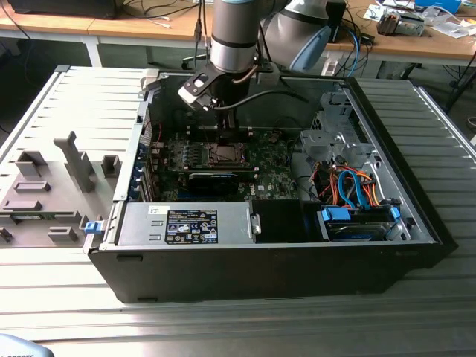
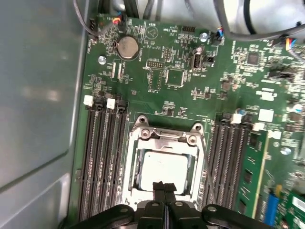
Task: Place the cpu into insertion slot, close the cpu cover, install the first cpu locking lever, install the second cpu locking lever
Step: 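Close the cpu cover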
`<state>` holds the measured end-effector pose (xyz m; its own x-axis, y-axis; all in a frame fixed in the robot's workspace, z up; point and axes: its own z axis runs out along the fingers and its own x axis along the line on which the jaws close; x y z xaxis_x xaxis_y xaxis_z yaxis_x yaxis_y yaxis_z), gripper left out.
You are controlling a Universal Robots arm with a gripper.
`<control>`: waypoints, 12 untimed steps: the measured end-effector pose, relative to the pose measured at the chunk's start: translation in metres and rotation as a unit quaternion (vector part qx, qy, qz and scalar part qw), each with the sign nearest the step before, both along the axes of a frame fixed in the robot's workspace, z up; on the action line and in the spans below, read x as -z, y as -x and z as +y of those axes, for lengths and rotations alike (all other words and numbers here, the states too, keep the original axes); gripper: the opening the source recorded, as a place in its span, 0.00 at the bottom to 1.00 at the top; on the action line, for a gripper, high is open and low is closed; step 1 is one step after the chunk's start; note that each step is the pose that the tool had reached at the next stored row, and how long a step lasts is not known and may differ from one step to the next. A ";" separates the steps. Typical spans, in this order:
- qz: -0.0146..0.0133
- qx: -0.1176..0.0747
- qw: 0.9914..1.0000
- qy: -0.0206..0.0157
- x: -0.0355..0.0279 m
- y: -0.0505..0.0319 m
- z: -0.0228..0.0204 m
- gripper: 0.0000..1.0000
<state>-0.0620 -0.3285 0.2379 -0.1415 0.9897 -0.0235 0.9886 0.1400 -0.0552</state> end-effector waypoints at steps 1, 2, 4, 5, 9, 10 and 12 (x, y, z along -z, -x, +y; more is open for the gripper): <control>0.000 0.000 1.000 0.000 -0.0027 0.0000 0.0000 0.11; 0.000 0.000 1.000 0.000 -0.0069 0.0000 0.0000 0.11; 0.000 0.000 1.000 0.000 -0.0091 0.0000 0.0000 0.11; 0.000 0.000 1.000 0.000 -0.0091 0.0000 0.0000 0.11; 0.000 0.000 1.000 0.000 -0.0101 0.0000 0.0000 0.11; 0.000 0.000 1.000 0.000 -0.0102 0.0000 0.0000 0.11; 0.000 0.000 1.000 0.000 -0.0102 0.0000 0.0000 0.11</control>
<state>-0.0620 -0.3285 0.2482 -0.1417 0.9896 -0.0235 0.9886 0.1402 -0.0552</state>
